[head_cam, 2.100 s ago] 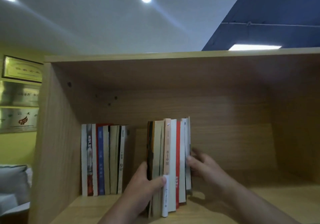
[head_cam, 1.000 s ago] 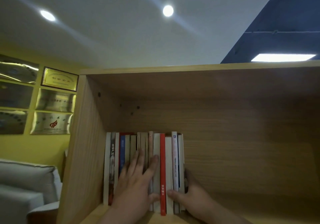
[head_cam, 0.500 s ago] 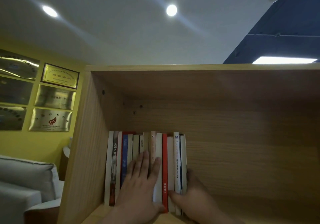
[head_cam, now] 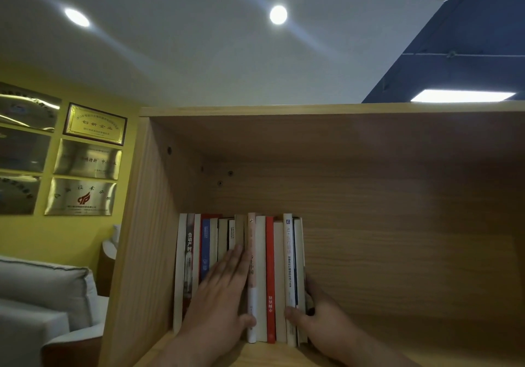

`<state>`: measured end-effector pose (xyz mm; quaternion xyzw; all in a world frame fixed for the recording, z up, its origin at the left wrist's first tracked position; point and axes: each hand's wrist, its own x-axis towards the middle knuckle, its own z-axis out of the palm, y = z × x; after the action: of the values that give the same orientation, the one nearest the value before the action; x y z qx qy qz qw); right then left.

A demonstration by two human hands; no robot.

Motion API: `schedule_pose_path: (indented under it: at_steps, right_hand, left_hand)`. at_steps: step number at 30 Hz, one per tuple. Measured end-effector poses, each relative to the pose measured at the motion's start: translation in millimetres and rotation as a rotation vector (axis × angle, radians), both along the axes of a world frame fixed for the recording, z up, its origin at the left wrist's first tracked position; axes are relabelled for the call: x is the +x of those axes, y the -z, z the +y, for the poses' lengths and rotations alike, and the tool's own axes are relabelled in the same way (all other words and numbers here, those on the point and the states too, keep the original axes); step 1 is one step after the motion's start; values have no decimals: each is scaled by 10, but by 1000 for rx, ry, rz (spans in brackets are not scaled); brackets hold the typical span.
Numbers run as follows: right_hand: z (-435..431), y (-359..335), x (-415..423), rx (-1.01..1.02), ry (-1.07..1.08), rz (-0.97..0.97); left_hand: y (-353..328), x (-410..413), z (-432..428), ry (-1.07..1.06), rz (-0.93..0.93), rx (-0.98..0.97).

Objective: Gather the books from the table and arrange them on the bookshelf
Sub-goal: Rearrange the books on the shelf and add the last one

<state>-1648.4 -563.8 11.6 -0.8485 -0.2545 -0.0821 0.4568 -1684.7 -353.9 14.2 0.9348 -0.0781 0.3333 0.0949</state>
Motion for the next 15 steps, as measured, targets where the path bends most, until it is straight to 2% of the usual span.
schedule_pose_path:
  at_steps: [8, 15]
  right_hand:
    - [-35, -93, -84, 88, 3, 54]
    - [-72, -88, -94, 179, 57, 106]
  left_hand:
    - [-21, -211, -234, 144, -69, 246]
    - [-50, -101, -185, 51, 12, 322]
